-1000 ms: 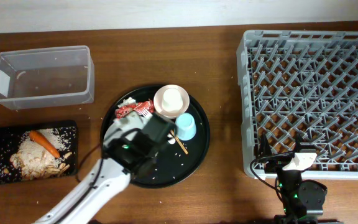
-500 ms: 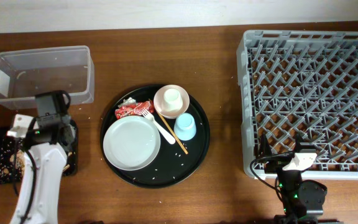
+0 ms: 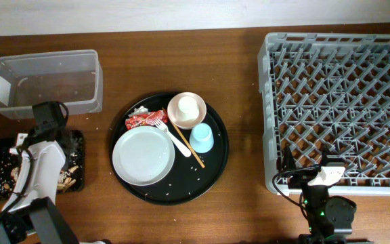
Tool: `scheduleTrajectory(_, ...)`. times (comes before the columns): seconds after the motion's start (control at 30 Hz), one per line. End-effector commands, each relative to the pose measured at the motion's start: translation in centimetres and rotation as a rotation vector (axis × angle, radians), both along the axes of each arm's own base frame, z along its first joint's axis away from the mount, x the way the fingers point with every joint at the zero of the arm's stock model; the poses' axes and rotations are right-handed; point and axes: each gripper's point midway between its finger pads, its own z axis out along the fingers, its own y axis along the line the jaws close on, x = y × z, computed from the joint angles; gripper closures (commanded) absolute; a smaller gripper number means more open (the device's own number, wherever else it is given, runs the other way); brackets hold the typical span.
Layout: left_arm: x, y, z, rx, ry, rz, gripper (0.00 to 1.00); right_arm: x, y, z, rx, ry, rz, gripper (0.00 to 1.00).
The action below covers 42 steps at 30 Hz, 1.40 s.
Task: Sort waste into correct bins and load items into the dishwasher rack
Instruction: 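Carry the brown scrap left and release it onto the black tray, then reach the left gripper to the red wrapper and tissue and grasp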
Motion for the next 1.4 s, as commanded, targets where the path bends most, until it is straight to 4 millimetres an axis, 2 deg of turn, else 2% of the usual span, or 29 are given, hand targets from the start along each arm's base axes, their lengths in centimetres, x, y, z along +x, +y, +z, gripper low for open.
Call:
scheduleTrajectory(0.0,0.2,-0.9,-0.8,-0.057,0.001,-0.030,0.56,0.0,-0.2,-0.2,-0.001,0.002,-0.009,0.01)
scheduleTrajectory(0.07,0.2,-0.9,-0.8,-0.051,0.015,-0.067,0.56,0.0,-0.2,-0.2,-0.001,0.002,-0.009,0.01)
scheduleTrajectory(0.13,0.4,-0.9,-0.6,-0.027,0.061,-0.177,0.56,0.0,-0.2,-0.2,-0.001,0.002,-0.009,0.01)
scheduleTrajectory(0.2,0.8,-1.9,0.1,-0.048,0.050,-0.281,0.52,0.0,-0.2,-0.2,-0.001,0.002,-0.009,0.01)
scheduleTrajectory(0.23,1.6,-3.3,1.9,-0.078,-0.022,-0.375,0.48,0.0,-0.2,-0.2,-0.001,0.002,-0.009,0.02)
scheduleTrajectory(0.27,1.9,-3.8,2.8,-0.082,-0.053,-0.411,0.48,0.0,-0.2,-0.2,-0.001,0.002,-0.009,0.01)
scheduleTrajectory(0.33,2.8,-6.1,6.5,-0.092,-0.181,-0.582,0.48,0.0,-0.2,-0.2,-0.001,0.002,-0.009,0.01)
scheduleTrajectory(0.37,3.1,-8.0,8.7,-0.104,-0.265,-0.703,0.48,0.0,-0.2,-0.2,-0.001,0.002,-0.009,0.01)
scheduleTrajectory(0.4,3.3,-10.8,11.1,-0.117,-0.355,-0.854,0.48,0.0,-0.2,-0.2,-0.001,0.002,-0.009,0.01)
scheduleTrajectory(0.47,3.3,-14.7,13.0,-0.118,-0.420,-1.050,0.48,0.0,-0.2,-0.2,-0.001,0.002,-0.009,0.01)
scheduleTrajectory(0.53,3.1,-18.3,13.6,-0.115,-0.432,-1.210,0.46,0.0,-0.2,-0.2,-0.001,0.002,-0.009,0.01)
scheduleTrajectory(0.57,2.9,-21.4,13.4,-0.108,-0.418,-1.344,0.40,0.0,-0.2,-0.2,-0.001,0.002,-0.009,0.01)
scheduleTrajectory(0.63,1.9,-26.9,12.5,-0.107,-0.378,-1.580,0.21,0.0,-0.2,-0.2,-0.001,0.002,-0.009,0.01)
scheduleTrajectory(0.7,1.1,-30.3,12.0,-0.128,-0.330,-1.710,0.19,0.0,-0.2,-0.2,-0.001,0.002,-0.009,0.01)
scheduleTrajectory(0.73,1.0,-31.0,11.9,-0.135,-0.286,-1.752,0.18,0.0,-0.2,-0.2,-0.001,0.002,-0.009,0.01)
scheduleTrajectory(0.77,0.5,-31.1,11.6,-0.155,-0.175,-1.803,0.18,0.0,-0.2,-0.2,-0.001,0.002,-0.009,0.01)
scheduleTrajectory(0.83,0.8,-29.6,11.2,-0.159,0.003,-1.758,0.13,0.0,-0.2,-0.2,-0.001,0.002,-0.009,0.01)
scheduleTrajectory(0.87,1.7,-28.4,11.2,-0.130,0.107,-1.718,0.01,0.0,-0.2,-0.2,-0.001,0.002,-0.009,0.01)
scheduleTrajectory(0.9,3.1,-28.0,11.4,-0.089,0.134,-1.698,0.01,0.0,-0.2,-0.2,-0.001,0.002,-0.009,0.01)
scheduleTrajectory(1.0,8.6,-27.1,13.2,0.144,0.024,-1.632,0.01,0.0,-0.2,-0.2,-0.001,0.002,-0.009,0.01)
scheduleTrajectory(1.07,10.7,-27.3,13.8,0.275,-0.003,-1.718,0.01,0.0,-0.2,-0.2,-0.001,0.002,-0.009,0.01)
scheduleTrajectory(1.1,11.6,-27.0,13.4,0.348,0.031,-1.753,0.01,0.0,-0.2,-0.2,-0.001,0.002,-0.009,0.01)
scheduleTrajectory(1.17,12.6,-24.7,11.1,0.410,0.173,-1.698,0.01,0.0,-0.2,-0.2,-0.001,0.002,-0.009,0.01)
scheduleTrajectory(1.3,13.0,-23.8,3.9,0.414,0.452,-1.880,0.01,0.0,-0.2,-0.2,-0.001,0.002,-0.009,0.01)
scheduleTrajectory(1.37,13.4,-23.1,2.1,0.428,0.528,-1.880,0.01,0.0,-0.2,-0.2,-0.001,0.002,-0.009,0.01)
